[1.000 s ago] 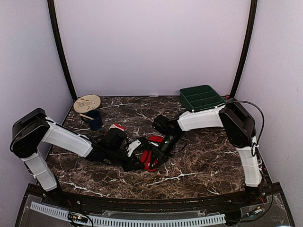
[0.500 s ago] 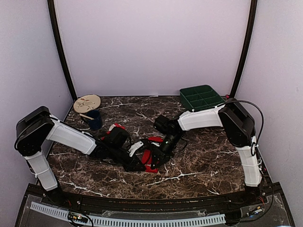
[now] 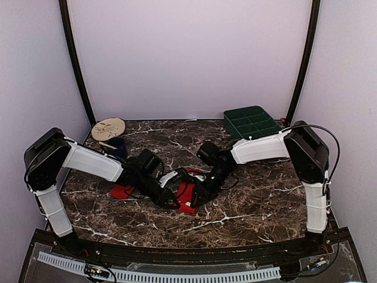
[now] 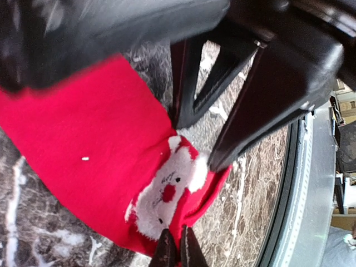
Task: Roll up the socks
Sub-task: Roll the sock at the center of the board.
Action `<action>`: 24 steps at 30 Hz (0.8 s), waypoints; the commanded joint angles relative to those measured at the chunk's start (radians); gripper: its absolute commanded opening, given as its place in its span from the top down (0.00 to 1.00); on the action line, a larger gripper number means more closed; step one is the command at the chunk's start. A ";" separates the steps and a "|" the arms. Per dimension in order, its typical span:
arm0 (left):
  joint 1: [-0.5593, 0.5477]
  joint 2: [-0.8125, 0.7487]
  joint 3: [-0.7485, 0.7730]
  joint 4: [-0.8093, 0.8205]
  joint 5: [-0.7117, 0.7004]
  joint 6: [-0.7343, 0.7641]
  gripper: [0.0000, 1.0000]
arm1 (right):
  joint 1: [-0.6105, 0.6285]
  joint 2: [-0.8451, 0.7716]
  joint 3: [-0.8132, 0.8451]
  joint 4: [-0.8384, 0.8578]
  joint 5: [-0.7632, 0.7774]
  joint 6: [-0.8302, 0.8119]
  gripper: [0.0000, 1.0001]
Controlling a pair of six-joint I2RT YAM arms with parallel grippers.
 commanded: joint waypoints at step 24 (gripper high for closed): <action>0.037 0.124 0.167 -0.386 0.184 0.075 1.00 | 0.312 -0.408 -0.414 0.434 0.826 -0.009 0.62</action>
